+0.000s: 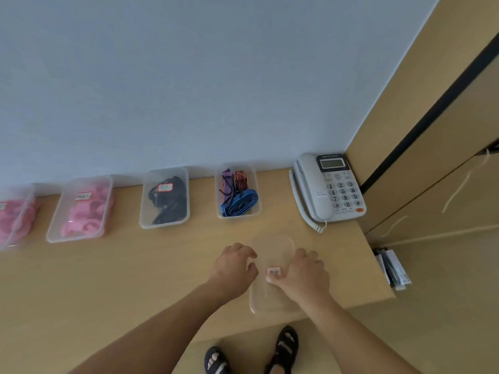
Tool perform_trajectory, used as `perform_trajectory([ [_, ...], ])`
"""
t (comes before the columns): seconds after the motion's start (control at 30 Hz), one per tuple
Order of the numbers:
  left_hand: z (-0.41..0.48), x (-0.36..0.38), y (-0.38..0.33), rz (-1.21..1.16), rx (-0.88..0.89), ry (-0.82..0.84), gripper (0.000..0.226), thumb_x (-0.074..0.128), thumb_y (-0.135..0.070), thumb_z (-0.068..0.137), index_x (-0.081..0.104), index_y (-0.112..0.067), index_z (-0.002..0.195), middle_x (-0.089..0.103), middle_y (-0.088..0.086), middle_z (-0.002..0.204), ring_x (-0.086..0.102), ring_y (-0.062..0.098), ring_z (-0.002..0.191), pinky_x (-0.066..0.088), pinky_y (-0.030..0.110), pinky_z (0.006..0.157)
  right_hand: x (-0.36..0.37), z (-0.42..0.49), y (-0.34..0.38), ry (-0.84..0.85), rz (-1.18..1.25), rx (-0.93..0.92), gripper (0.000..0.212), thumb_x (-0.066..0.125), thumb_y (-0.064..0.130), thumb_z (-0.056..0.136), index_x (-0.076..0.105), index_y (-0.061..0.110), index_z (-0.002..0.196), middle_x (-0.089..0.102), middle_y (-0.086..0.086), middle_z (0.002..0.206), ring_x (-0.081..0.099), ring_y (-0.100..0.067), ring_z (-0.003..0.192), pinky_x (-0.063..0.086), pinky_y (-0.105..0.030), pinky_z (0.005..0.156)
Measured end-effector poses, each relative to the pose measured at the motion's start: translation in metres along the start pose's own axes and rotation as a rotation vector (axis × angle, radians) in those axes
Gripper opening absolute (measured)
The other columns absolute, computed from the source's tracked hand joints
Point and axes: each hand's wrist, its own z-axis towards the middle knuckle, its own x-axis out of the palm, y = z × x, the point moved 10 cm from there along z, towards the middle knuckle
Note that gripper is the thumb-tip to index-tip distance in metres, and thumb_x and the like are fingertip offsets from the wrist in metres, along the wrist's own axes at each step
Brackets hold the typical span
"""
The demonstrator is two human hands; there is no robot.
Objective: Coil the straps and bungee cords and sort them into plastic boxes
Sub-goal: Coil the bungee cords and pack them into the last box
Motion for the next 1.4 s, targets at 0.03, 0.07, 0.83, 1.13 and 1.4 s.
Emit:
perform_trajectory([
  [0.03,0.000,0.002,-0.001,0.003,-0.001,0.009,0.031,0.051,-0.029,0.095,0.061,-0.026,0.125,0.055,-0.007,0.128,0.050,0.013,0.119,0.044,0.026,0.094,0.002,-0.001,-0.002,0.014,0.030,0.031,0.084,0.061,0.078,0.064,0.047,0.014,0.116,0.052,-0.005,0.113,0.054,-0.023,0.096,0.037,-0.029,0.068],
  [0.07,-0.001,0.003,0.000,0.008,-0.007,0.018,0.032,0.051,-0.029,0.095,0.061,-0.026,0.125,0.055,-0.007,0.128,0.050,0.013,0.119,0.044,0.026,0.094,0.003,-0.002,-0.004,0.032,0.073,0.058,0.084,0.066,0.076,0.063,0.046,0.014,0.117,0.054,-0.006,0.114,0.057,-0.023,0.099,0.039,-0.030,0.069],
  [0.83,-0.018,-0.017,0.038,0.003,-0.169,0.123,0.044,0.053,-0.032,0.094,0.050,-0.022,0.137,0.053,0.001,0.134,0.051,0.021,0.122,0.044,0.034,0.097,0.009,-0.012,0.015,0.079,0.114,0.207,0.096,0.076,0.070,0.057,0.042,0.011,0.124,0.048,-0.009,0.125,0.049,-0.027,0.114,0.044,-0.034,0.076],
  [1.13,-0.001,-0.023,0.031,0.012,-0.155,0.155,0.046,0.053,-0.038,0.095,0.050,-0.020,0.137,0.057,0.001,0.133,0.055,0.022,0.120,0.046,0.034,0.098,0.000,0.002,0.020,0.148,0.566,0.115,0.028,0.068,0.041,0.083,0.057,0.017,0.092,0.064,0.001,0.096,0.061,-0.017,0.083,0.051,-0.037,0.077],
  [1.4,0.040,-0.082,0.017,-0.389,-0.231,-0.013,0.024,0.046,-0.024,0.099,0.060,-0.004,0.101,0.071,0.007,0.086,0.064,0.019,0.069,0.048,0.025,0.057,-0.101,0.033,0.073,-0.001,0.930,-0.187,0.010,0.061,0.021,0.090,0.054,0.022,0.097,0.063,0.000,0.062,0.051,-0.009,0.046,0.041,-0.029,0.050],
])
